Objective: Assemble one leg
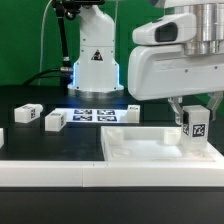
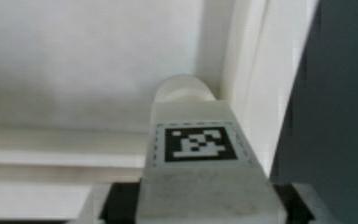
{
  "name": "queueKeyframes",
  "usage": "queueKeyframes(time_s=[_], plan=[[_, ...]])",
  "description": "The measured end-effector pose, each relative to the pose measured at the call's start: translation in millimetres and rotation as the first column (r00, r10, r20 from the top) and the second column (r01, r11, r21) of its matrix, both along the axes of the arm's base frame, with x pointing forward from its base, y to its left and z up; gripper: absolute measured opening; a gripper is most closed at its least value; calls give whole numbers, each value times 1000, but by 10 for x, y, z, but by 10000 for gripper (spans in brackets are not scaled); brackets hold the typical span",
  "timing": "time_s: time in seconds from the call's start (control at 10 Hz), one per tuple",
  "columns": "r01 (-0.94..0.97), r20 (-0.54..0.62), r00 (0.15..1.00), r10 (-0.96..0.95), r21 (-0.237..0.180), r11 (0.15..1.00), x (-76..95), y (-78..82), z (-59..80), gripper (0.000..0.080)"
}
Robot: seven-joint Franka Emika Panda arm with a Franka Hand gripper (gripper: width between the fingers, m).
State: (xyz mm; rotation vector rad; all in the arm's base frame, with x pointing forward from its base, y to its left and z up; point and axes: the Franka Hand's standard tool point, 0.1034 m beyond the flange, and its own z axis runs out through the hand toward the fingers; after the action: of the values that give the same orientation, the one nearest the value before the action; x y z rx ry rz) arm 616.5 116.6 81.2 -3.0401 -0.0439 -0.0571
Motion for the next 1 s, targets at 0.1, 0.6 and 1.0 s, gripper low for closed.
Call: queueKeyframes(time_s=[0.1,0.6,1.0], plan=[[94,-4,996,-94,3,996,0,-3,-5,291],[703,-35,711,-702,22,711,25,-1,-14,291],[895,-82,446,-891,26,445,36,9,-16,292]])
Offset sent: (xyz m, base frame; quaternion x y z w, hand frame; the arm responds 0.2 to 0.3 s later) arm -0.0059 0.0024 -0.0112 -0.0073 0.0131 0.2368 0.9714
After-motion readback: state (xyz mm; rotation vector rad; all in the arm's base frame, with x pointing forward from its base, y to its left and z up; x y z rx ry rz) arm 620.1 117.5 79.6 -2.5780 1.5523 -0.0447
